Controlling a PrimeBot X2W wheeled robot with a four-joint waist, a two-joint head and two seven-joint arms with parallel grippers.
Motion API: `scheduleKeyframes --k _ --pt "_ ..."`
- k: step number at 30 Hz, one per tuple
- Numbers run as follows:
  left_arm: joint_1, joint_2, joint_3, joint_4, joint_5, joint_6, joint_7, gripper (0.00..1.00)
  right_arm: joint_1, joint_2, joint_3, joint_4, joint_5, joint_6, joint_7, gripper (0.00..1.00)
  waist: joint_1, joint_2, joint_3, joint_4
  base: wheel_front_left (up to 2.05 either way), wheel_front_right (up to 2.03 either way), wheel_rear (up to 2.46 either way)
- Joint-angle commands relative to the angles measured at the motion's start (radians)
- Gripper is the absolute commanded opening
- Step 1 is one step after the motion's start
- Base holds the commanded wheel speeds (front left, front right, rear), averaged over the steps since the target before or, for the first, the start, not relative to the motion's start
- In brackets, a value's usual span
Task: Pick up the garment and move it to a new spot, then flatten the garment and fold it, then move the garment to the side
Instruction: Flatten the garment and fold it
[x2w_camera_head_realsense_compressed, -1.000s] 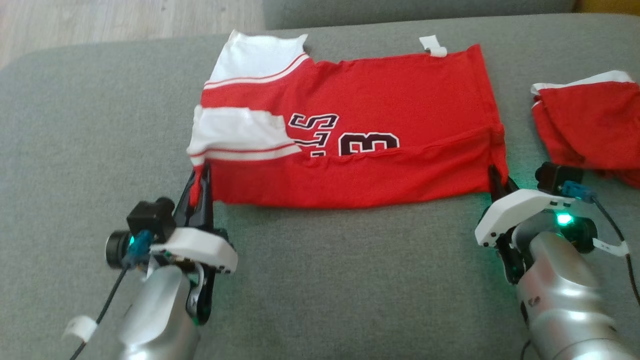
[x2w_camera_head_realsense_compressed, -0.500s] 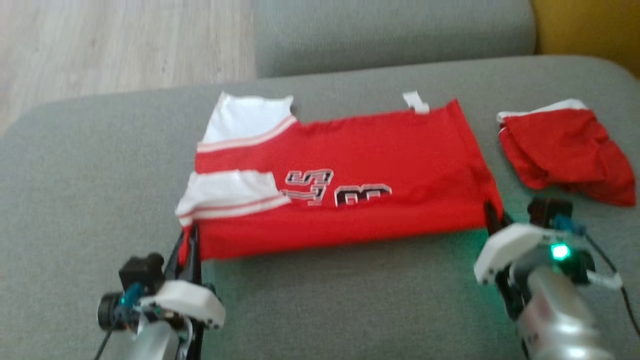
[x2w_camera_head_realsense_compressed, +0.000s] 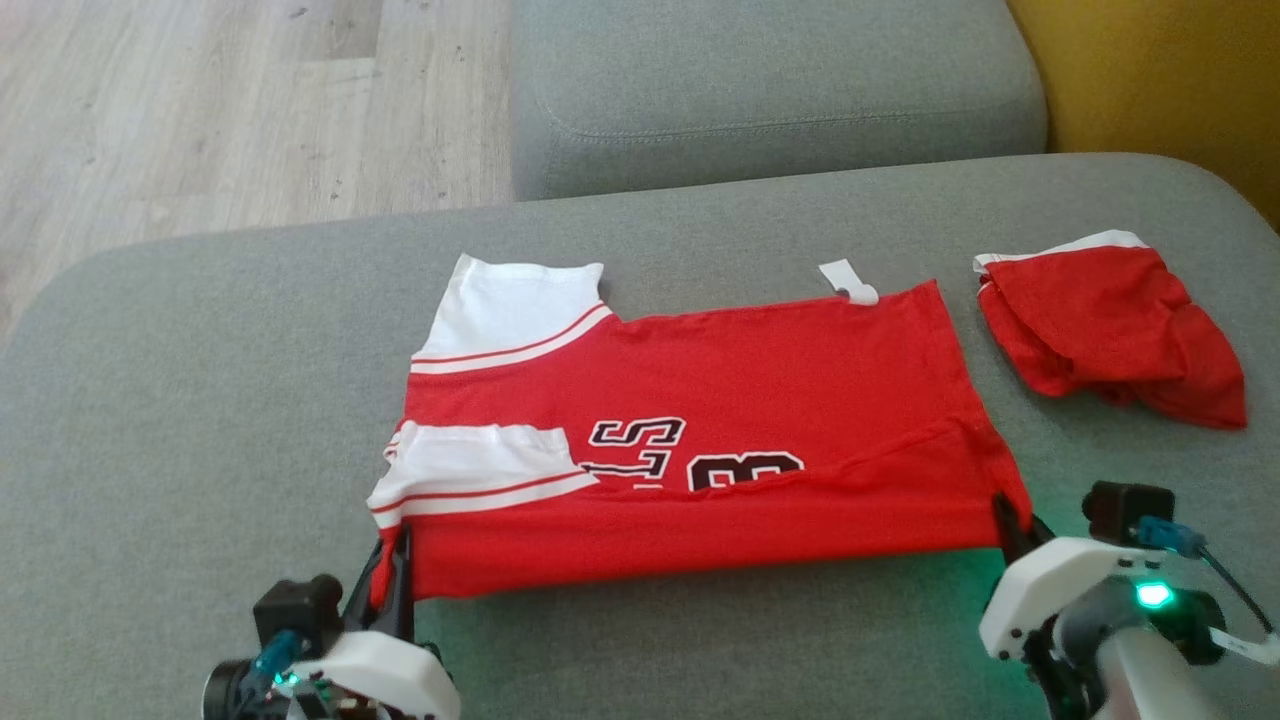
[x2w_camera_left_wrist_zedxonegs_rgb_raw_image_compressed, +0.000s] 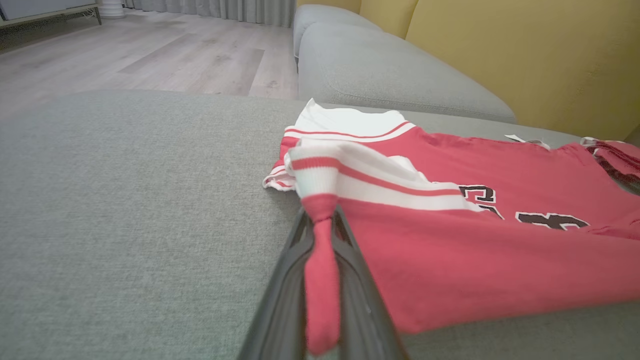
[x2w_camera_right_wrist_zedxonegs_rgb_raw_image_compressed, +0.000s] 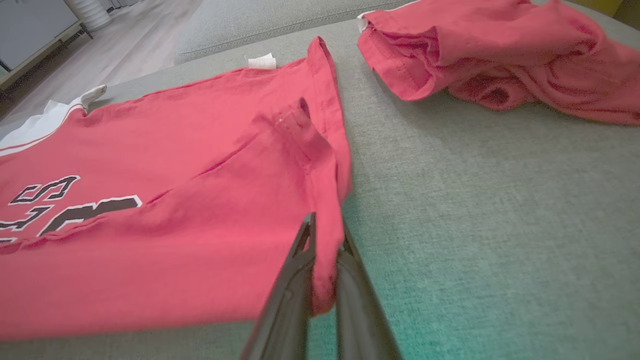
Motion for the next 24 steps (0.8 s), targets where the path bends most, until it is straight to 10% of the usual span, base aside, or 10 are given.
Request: scheduleKeyframes --k 1,4,5,6,7,9,24 --pt "-0.034 0.025 0.031 -0.036 0.003 0.011 0.001 0.0 -0.022 -0.011 0.01 -0.056 -0.007 -0.001 0.007 0.0 0.0001 0.0 0.002 0.0 0.0 0.0 0.0" --pt "-0.03 0.025 0.019 -0.038 0.005 0.018 0.027 0.0 0.013 -0.005 -0.007 -0.128 -0.011 -0.001 0.05 0.0 0.0001 0.0 0.006 -0.001 0.0 0.0 0.0" --pt "-0.03 0.025 0.016 -0.038 0.005 0.018 0.035 0.0 0.022 -0.002 -0.013 -0.15 -0.015 -0.001 0.059 0.2 0.0001 0.0 0.009 -0.002 0.0 0.0 0.0" --pt "-0.031 0.024 0.014 -0.037 0.002 0.018 0.043 0.44 0.029 0.001 -0.021 -0.172 -0.017 -0.001 0.065 1.0 0.0001 0.0 0.011 -0.002 0.0 0.0 0.0" --pt "-0.032 0.024 0.013 -0.038 0.0 0.017 0.049 0.76 0.035 0.004 -0.025 -0.192 -0.015 -0.001 0.072 1.0 0.0001 0.0 0.014 -0.003 0.0 0.0 0.0" --pt "-0.036 0.027 0.015 -0.04 0.0 0.022 0.047 1.0 0.043 0.01 -0.028 -0.225 -0.002 -0.001 0.084 1.0 0.0001 0.0 0.02 -0.006 0.0 0.0 0.0" --pt "-0.189 0.034 0.068 -0.142 -0.005 0.017 -0.101 1.0 -0.049 0.021 -0.037 -0.437 0.028 -0.001 -0.03 1.0 0.0001 0.0 0.109 -0.049 0.0 0.0 0.0"
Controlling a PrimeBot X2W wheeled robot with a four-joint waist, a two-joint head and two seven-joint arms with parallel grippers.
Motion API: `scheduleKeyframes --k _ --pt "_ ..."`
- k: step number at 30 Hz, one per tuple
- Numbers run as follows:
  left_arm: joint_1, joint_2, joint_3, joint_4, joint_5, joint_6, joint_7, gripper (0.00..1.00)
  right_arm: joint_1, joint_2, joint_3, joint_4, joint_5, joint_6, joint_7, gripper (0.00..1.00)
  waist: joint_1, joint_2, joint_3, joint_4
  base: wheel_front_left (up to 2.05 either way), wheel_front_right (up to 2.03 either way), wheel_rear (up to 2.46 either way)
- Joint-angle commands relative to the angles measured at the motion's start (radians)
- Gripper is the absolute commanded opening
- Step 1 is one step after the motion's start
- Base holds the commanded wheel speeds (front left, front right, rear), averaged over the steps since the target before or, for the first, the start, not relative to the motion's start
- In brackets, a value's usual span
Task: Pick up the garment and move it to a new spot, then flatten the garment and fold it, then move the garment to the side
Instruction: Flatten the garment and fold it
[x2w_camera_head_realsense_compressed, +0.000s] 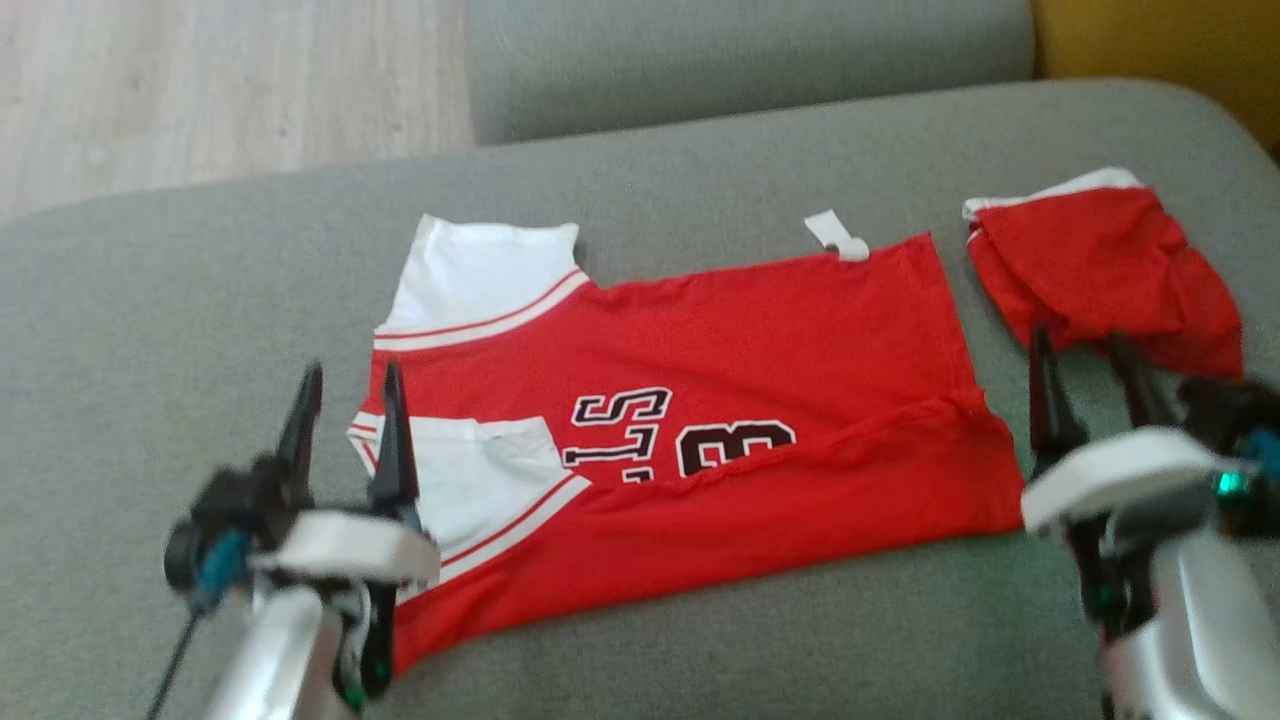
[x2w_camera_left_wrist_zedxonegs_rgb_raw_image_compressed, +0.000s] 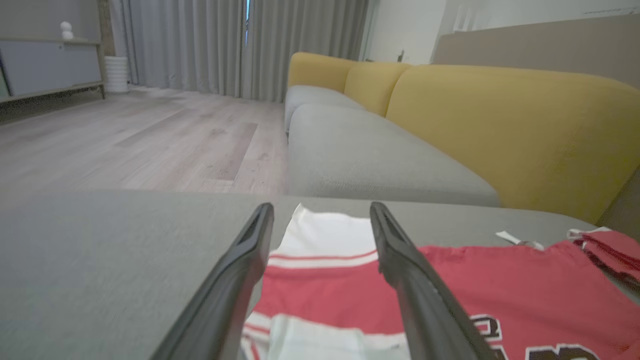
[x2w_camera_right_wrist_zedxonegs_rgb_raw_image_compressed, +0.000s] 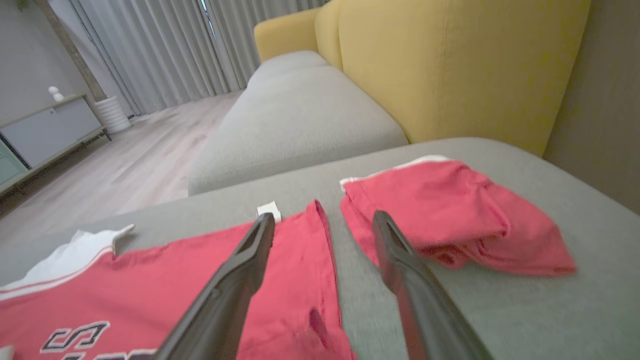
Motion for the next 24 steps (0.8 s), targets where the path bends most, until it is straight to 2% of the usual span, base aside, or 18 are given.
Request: scheduleKeyframes --k 1,6,10,13,17,24 --pt "-0.07 0.024 0.035 -0.037 -0.001 -0.004 -0.004 1.0 -0.077 -0.003 0.022 -0.047 0.004 -0.001 -0.008 1.0 -0.0001 0.0 0.026 -0.013 0.0 0.0 0.0" --pt "-0.236 0.075 0.003 -0.022 0.018 -0.064 0.081 1.0 -0.184 -0.01 0.027 -0.068 -0.007 -0.001 0.002 1.0 -0.0001 0.0 0.112 -0.028 0.0 0.0 0.0" --pt "-0.406 0.127 -0.035 0.064 0.012 -0.142 0.221 1.0 -0.269 -0.035 0.05 -0.051 -0.012 -0.001 0.003 1.0 -0.0001 0.0 0.176 -0.043 0.0 0.0 0.0" --pt "-0.527 0.164 -0.066 0.16 -0.008 -0.174 0.335 1.0 -0.329 -0.047 0.078 -0.027 -0.011 -0.001 -0.001 1.0 -0.0001 0.0 0.218 -0.06 0.0 0.0 0.0" --pt "-0.66 0.201 -0.106 0.279 -0.043 -0.189 0.451 1.0 -0.395 -0.058 0.121 0.005 -0.004 -0.001 -0.013 1.0 -0.0001 0.0 0.267 -0.088 0.0 0.0 0.0" --pt "-0.774 0.236 -0.168 0.409 -0.064 -0.191 0.512 1.0 -0.457 -0.054 0.155 0.042 0.018 -0.001 -0.042 1.0 -0.0001 0.0 0.322 -0.127 0.0 0.0 0.0"
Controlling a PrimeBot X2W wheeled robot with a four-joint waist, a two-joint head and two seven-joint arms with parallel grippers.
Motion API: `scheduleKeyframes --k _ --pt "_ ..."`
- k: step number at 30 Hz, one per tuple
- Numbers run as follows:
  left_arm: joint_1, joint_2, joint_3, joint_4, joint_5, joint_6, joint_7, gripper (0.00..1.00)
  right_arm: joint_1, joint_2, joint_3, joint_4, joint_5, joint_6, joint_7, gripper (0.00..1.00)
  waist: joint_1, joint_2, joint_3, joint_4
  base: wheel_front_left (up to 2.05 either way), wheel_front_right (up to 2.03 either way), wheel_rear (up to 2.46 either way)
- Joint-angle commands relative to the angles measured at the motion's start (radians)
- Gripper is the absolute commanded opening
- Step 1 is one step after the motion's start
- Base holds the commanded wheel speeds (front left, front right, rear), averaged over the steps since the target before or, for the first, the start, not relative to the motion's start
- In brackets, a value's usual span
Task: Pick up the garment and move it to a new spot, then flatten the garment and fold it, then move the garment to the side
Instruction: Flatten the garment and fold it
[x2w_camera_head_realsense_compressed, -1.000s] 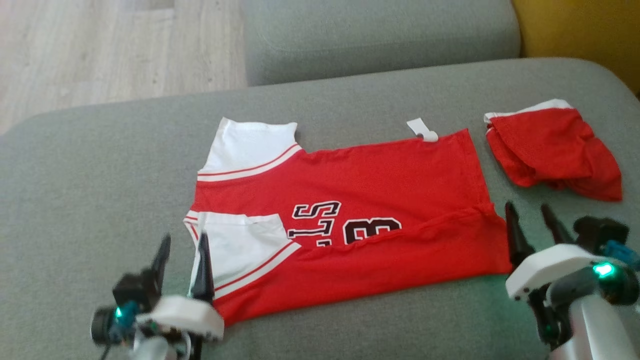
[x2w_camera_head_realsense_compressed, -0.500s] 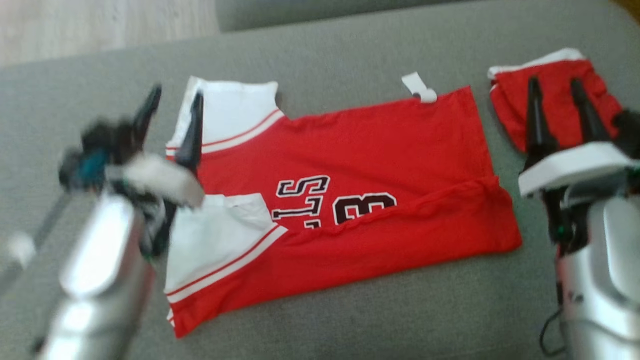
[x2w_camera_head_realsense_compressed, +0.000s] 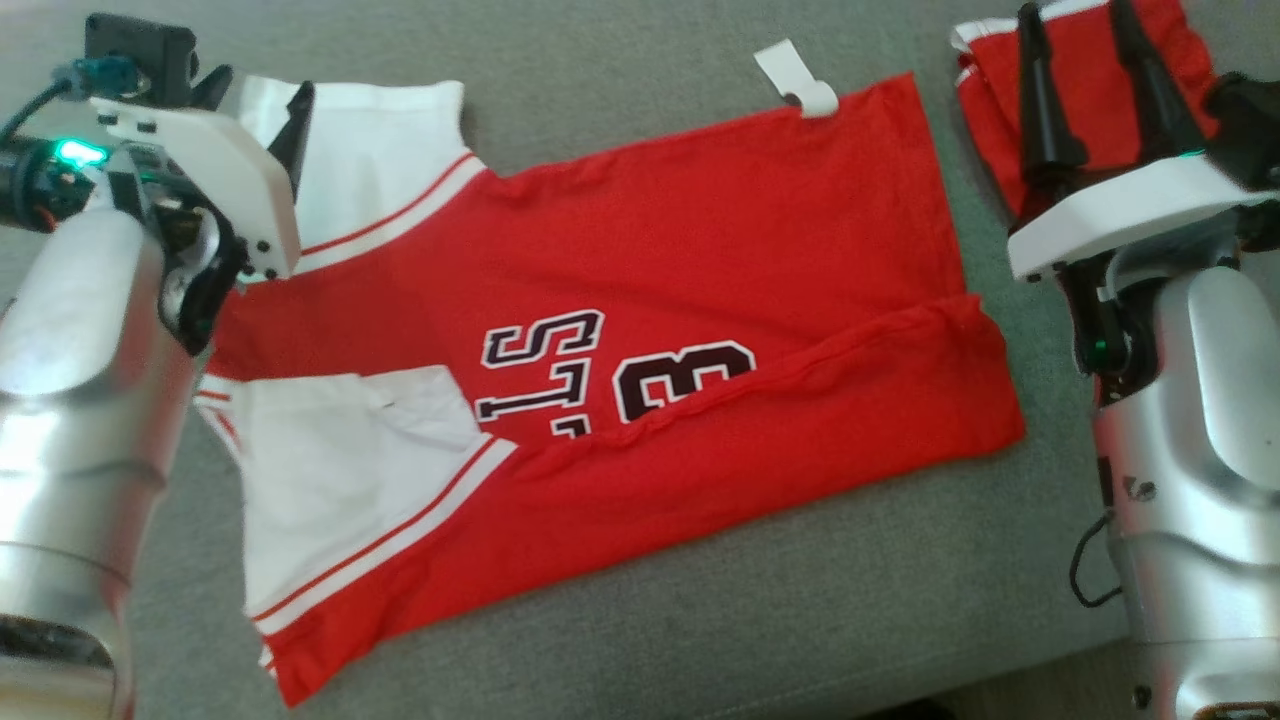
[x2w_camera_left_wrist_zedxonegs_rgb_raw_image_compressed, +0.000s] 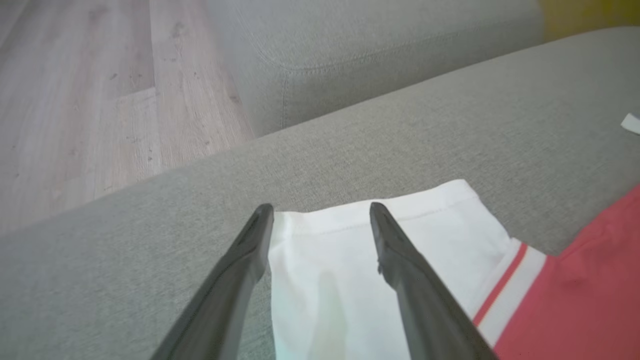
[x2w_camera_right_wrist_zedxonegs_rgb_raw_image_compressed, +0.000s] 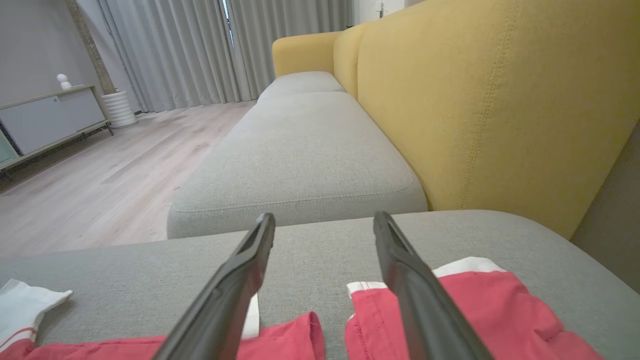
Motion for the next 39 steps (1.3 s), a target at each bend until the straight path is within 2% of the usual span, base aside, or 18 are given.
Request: scheduleKeyframes --k 1,10,20,21,23,27,31,32,35,39 --pt "-0.056 0.056 0.016 -0.008 -0.011 0.002 0.006 1.0 -0.029 0.006 0.014 -0.03 0.007 -0.001 -0.013 1.0 -0.0002 0.0 0.025 -0.022 0.0 0.0 0.0" --pt "-0.147 0.094 -0.008 0.167 -0.006 0.002 0.015 1.0 -0.029 0.028 0.029 -0.052 0.016 -0.001 -0.037 1.0 -0.0002 0.0 0.07 -0.056 0.0 0.0 0.0" --pt "-0.192 0.071 -0.021 0.269 -0.064 0.002 0.088 1.0 -0.024 0.028 0.002 -0.09 -0.003 -0.001 -0.021 1.0 -0.0002 0.0 0.093 -0.074 0.0 0.0 0.0" --pt "-0.192 0.063 -0.026 0.272 -0.075 0.002 0.108 0.91 -0.025 0.027 -0.01 -0.093 -0.01 -0.001 -0.019 1.0 -0.0002 0.0 0.093 -0.073 0.0 0.0 0.0" --pt "-0.191 0.054 -0.039 0.266 -0.096 0.002 0.136 0.0 -0.027 0.025 -0.025 -0.098 -0.015 -0.001 -0.014 1.0 -0.0002 0.0 0.094 -0.069 0.0 0.0 0.0" --pt "-0.184 0.047 -0.056 0.227 -0.135 0.002 0.113 0.0 -0.029 0.017 -0.044 -0.102 -0.021 -0.001 -0.003 1.0 -0.0002 0.0 0.082 -0.052 0.0 0.0 0.0" --pt "-0.181 0.046 -0.07 0.18 -0.141 0.002 -0.002 0.0 -0.04 0.008 -0.041 -0.082 -0.011 -0.001 0.023 1.0 -0.0002 0.0 0.056 -0.026 0.0 0.0 0.0" --pt "-0.181 0.046 -0.07 0.18 -0.141 0.002 -0.002 0.0 -0.04 0.008 -0.041 -0.082 -0.011 -0.001 0.023 1.0 -0.0002 0.0 0.056 -0.026 0.0 0.0 0.0" --pt "-0.182 0.023 -0.094 0.115 -0.145 0.002 -0.13 0.0 -0.061 -0.035 -0.033 -0.04 -0.015 -0.001 0.046 1.0 -0.0002 0.0 0.029 0.022 0.0 0.0 0.0" --pt "-0.167 -0.001 -0.128 0.051 -0.154 0.002 -0.204 0.0 -0.073 -0.071 -0.014 0.007 -0.005 -0.001 0.069 1.0 -0.0002 0.0 0.004 0.066 0.0 0.0 0.0"
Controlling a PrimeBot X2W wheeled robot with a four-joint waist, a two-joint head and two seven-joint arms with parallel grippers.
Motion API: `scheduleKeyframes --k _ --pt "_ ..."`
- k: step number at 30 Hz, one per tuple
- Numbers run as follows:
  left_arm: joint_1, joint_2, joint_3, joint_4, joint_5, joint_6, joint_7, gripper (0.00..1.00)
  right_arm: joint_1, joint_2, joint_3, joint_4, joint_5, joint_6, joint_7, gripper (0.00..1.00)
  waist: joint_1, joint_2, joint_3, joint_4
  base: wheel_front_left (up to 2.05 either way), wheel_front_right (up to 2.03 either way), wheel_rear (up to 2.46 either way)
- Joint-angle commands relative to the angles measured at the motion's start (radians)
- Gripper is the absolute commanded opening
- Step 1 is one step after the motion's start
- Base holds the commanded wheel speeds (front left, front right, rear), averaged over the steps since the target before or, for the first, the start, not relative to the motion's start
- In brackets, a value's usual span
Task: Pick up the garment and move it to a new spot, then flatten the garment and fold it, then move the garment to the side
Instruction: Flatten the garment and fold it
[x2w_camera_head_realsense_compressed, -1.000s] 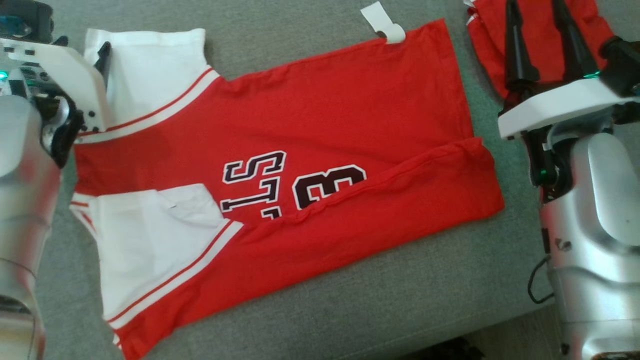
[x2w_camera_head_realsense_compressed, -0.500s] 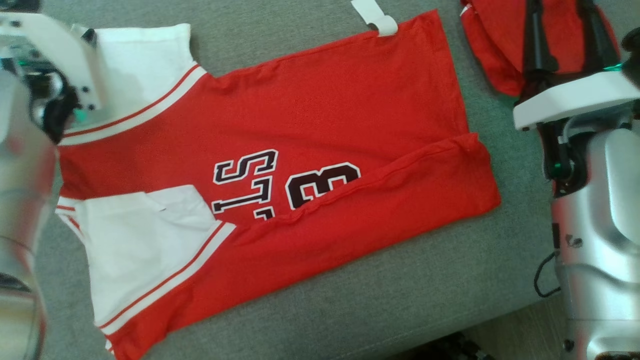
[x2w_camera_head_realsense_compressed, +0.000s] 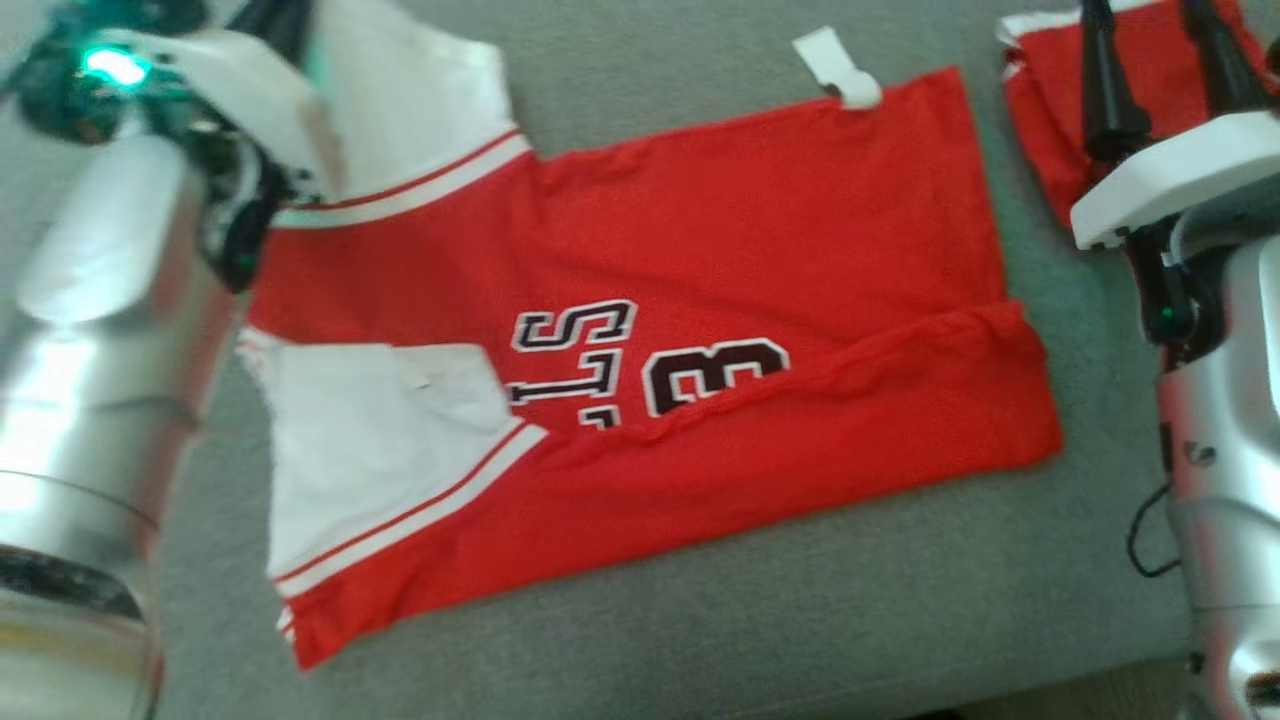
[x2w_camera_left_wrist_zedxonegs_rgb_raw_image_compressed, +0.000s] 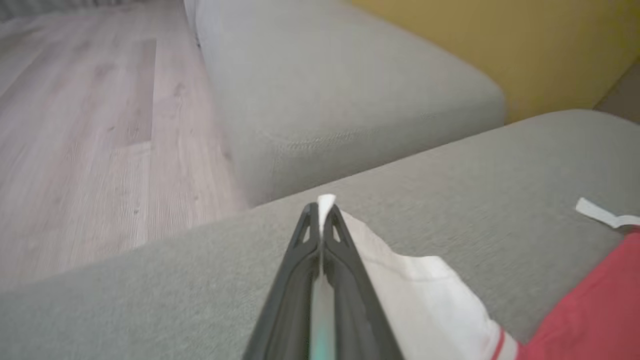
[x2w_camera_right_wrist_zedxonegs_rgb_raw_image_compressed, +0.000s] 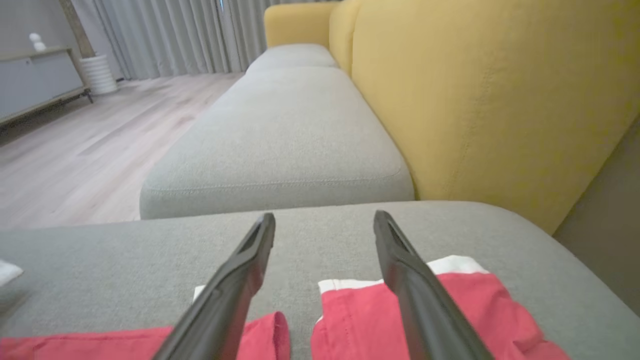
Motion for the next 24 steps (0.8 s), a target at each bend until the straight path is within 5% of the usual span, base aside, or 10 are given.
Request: scheduleKeyframes --k 1,10,24 --pt "-0.021 0.028 0.009 -0.053 -0.007 0.002 -0.027 0.0 -0.027 -0.018 0.024 -0.01 0.013 -0.001 0.012 1.0 0.0 0.0 -0.033 0.049 0.0 0.0 0.0" --pt "0.075 0.017 -0.09 -0.249 -0.021 0.002 -0.086 0.0 -0.038 -0.144 0.119 0.172 0.092 -0.001 0.086 1.0 0.0 0.0 -0.073 0.174 0.0 0.0 0.0" --pt "0.191 0.048 -0.126 -0.495 -0.046 0.032 -0.024 0.0 -0.123 -0.24 0.239 0.412 0.194 -0.001 0.17 1.0 0.0 0.0 -0.05 0.246 0.0 0.0 0.0"
